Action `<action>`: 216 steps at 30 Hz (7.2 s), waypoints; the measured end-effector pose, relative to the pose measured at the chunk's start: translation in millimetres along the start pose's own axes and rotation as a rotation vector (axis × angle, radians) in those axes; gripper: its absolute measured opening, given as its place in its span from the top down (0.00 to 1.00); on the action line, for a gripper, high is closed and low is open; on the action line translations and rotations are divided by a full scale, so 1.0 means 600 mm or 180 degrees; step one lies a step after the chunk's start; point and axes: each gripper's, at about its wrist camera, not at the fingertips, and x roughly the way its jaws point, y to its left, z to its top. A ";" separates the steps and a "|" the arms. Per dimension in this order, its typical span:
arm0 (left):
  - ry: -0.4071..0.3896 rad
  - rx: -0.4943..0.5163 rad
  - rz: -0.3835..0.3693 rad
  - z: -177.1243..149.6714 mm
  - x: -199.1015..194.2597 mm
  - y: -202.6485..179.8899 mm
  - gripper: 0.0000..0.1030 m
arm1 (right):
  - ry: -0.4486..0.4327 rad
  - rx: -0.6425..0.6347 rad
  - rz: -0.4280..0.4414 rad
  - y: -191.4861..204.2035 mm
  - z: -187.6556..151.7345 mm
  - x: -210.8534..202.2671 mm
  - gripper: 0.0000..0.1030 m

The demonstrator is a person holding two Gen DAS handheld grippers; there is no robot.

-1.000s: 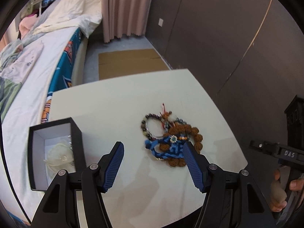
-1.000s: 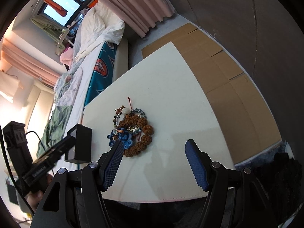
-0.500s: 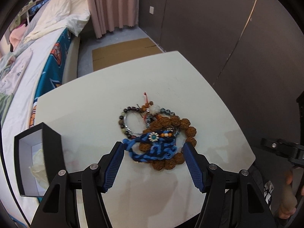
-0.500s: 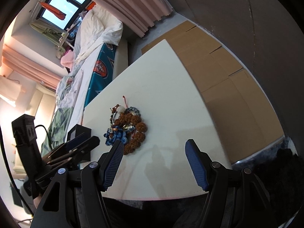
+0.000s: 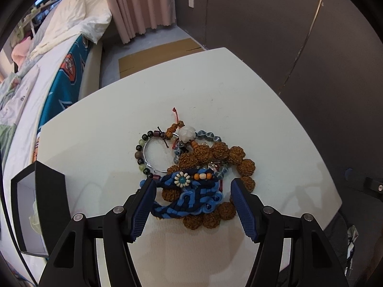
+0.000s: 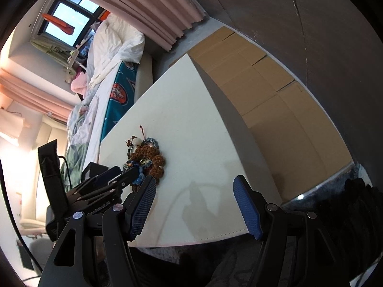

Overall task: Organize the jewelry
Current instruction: 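Move the left tool to the blue braided bracelet and grasp it, then carry the blue bracelet into the box with the left tool while the right tool grasps the brown bead bracelet, then lower the brown bead bracelet into the box and open the right tool, then move the left tool to the black bead and butterfly bracelets, then close the left tool on the blue-green bead bracelet, then lift the blue-green bead bracelet with the left tool toward the black box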

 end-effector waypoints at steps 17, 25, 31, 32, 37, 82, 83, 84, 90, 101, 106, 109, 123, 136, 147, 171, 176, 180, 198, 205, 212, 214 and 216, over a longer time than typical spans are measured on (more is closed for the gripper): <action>-0.0233 -0.0057 -0.0303 -0.010 -0.048 0.047 0.97 | 0.0149 -0.0194 0.0063 0.050 0.000 0.041 0.34; -0.0364 -0.0229 -0.0322 -0.022 -0.092 0.090 0.97 | 0.0263 -0.0397 0.0094 0.091 0.000 0.079 0.34; -0.0455 -0.0354 -0.0350 -0.030 -0.128 0.129 0.97 | 0.0384 -0.0623 0.0000 0.121 0.005 0.121 0.34; -0.0466 -0.0382 -0.0366 -0.032 -0.133 0.136 0.97 | 0.0402 -0.0658 -0.0041 0.125 0.006 0.127 0.34; -0.0522 -0.0514 -0.0466 -0.040 -0.157 0.169 0.97 | 0.0496 -0.0861 -0.0234 0.146 0.006 0.157 0.35; -0.0801 -0.1430 -0.0180 -0.106 -0.224 0.403 0.35 | 0.0164 -0.1509 0.0464 0.395 0.001 0.093 0.81; -0.0806 -0.1439 -0.0171 -0.108 -0.226 0.407 0.35 | 0.0168 -0.1532 0.0482 0.404 -0.001 0.094 0.81; -0.0816 -0.1450 -0.0163 -0.111 -0.229 0.411 0.35 | 0.0175 -0.1557 0.0503 0.414 -0.003 0.097 0.81; -0.0880 -0.1500 -0.0111 -0.126 -0.246 0.435 0.35 | 0.0264 -0.1711 0.0672 0.477 -0.018 0.117 0.81; -0.0931 -0.1631 -0.0023 -0.150 -0.267 0.471 0.35 | 0.0741 -0.1651 0.0846 0.539 -0.054 0.213 0.80; -0.0948 -0.1608 -0.0032 -0.149 -0.268 0.468 0.35 | 0.0778 -0.1421 0.0448 0.500 -0.042 0.252 0.73; -0.0937 -0.1561 -0.0039 -0.145 -0.264 0.460 0.35 | 0.0675 -0.1382 0.0465 0.479 -0.034 0.233 0.36; -0.0793 -0.1191 -0.0195 -0.095 -0.227 0.369 0.35 | 0.0377 -0.1130 0.0085 0.337 0.003 0.146 0.25; -0.0706 -0.0847 -0.0336 -0.050 -0.204 0.274 0.34 | 0.0201 -0.0720 0.0007 0.235 0.032 0.095 0.24; -0.0424 -0.0506 -0.0536 -0.017 -0.163 0.197 0.29 | 0.0068 -0.0483 -0.0077 0.173 0.043 0.073 0.24; 0.0009 0.0015 -0.0379 0.034 -0.067 0.076 0.39 | -0.0089 -0.0239 -0.0041 0.073 0.053 0.052 0.24; 0.0060 0.0085 -0.0324 0.037 -0.041 0.063 0.50 | -0.0067 -0.0209 0.0021 0.061 0.056 0.062 0.24; 0.0169 0.0146 -0.0291 0.038 -0.015 0.054 0.57 | -0.0068 -0.0184 0.0082 0.056 0.057 0.067 0.24; 0.0296 0.0042 -0.0405 0.050 0.051 0.054 0.73 | 0.0058 -0.0247 0.0064 0.045 0.053 0.090 0.24; 0.0227 0.0026 -0.0616 0.048 0.034 0.046 0.91 | 0.0093 -0.0261 0.0042 0.051 0.053 0.093 0.24; -0.0030 -0.0004 -0.0640 0.052 -0.022 0.058 0.91 | 0.0137 -0.0347 0.0027 0.069 0.055 0.098 0.24; -0.0083 -0.0041 -0.0670 0.051 -0.037 0.065 0.91 | 0.0163 -0.0385 0.0017 0.077 0.058 0.102 0.24; -0.0121 -0.0081 -0.0684 0.051 -0.050 0.074 0.91 | 0.0196 -0.0445 0.0009 0.085 0.058 0.107 0.24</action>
